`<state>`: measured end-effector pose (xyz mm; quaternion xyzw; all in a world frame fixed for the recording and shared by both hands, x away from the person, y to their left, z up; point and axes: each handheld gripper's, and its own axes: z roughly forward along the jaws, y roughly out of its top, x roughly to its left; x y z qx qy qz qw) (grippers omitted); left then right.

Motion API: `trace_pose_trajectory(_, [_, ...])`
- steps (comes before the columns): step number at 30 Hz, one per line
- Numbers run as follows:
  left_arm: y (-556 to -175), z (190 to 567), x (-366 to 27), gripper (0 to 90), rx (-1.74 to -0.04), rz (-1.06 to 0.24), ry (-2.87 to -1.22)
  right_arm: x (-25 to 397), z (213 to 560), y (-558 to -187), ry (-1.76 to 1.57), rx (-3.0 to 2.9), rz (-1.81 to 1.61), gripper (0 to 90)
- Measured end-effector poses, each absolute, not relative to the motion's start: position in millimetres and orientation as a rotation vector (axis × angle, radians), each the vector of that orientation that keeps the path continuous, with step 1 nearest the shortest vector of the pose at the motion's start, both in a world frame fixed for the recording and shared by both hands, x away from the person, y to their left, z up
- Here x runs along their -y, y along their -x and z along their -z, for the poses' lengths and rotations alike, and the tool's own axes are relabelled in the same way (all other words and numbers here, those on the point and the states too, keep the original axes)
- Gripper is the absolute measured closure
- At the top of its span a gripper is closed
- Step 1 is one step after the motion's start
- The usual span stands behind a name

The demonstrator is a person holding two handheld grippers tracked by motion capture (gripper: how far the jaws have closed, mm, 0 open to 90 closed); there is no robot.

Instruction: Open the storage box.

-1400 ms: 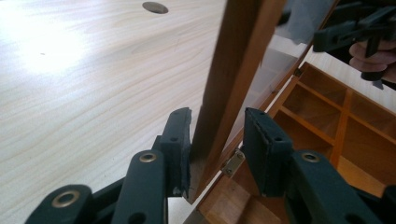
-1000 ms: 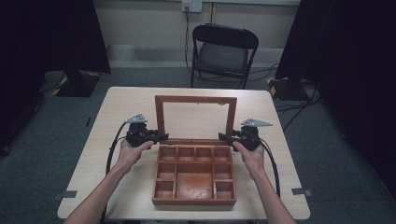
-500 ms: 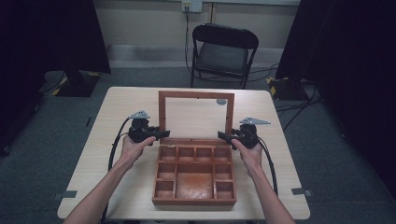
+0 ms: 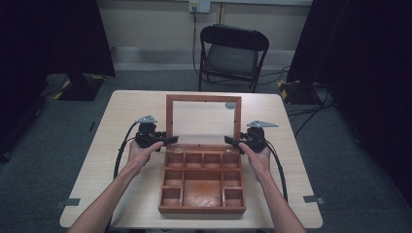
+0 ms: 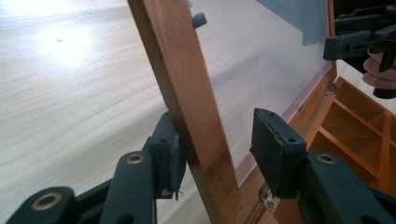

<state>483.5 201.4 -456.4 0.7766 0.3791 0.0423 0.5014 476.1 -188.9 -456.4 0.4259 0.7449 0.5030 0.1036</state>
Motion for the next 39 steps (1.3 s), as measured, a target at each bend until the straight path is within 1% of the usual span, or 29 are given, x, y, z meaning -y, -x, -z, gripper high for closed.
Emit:
trace_pose_trajectory(3, [-483.9,457.1,-200.0,51.1,-0.917,-0.108,-1.893,187.8,457.6,-476.8,-1.263,-2.199,-1.479,39.1])
trace_pose_trajectory(5, [-484.7,458.3,-198.0,47.3,-0.926,-0.102,-1.896,187.1,459.2,-478.0,-1.270,-2.197,-1.483,37.9])
trace_pose_trajectory(10, [-487.4,461.2,-197.6,45.5,-0.937,-0.080,-1.898,185.9,462.0,-479.9,-1.282,-2.205,-1.476,35.1])
trace_pose_trajectory(17, [-488.5,461.9,-194.1,38.8,-0.940,-0.068,-1.917,185.0,464.4,-481.6,-1.297,-2.211,-1.475,32.9])
trace_pose_trajectory(22, [-489.2,464.2,-192.6,37.1,-0.957,-0.072,-1.931,181.0,466.9,-483.0,-1.303,-2.222,-1.446,27.3])
trace_pose_trajectory(33, [-490.2,469.0,-195.7,36.8,-0.982,-0.054,-1.924,180.9,472.9,-486.1,-1.355,-2.233,-1.449,24.0])
trace_pose_trajectory(38, [-492.5,472.3,-199.8,33.8,-1.017,-0.055,-1.923,182.0,475.9,-487.1,-1.388,-2.244,-1.399,19.7])
trace_pose_trajectory(39, [-494.0,474.7,-201.7,33.5,-1.032,-0.029,-1.915,182.5,476.4,-486.9,-1.402,-2.241,-1.388,19.4])
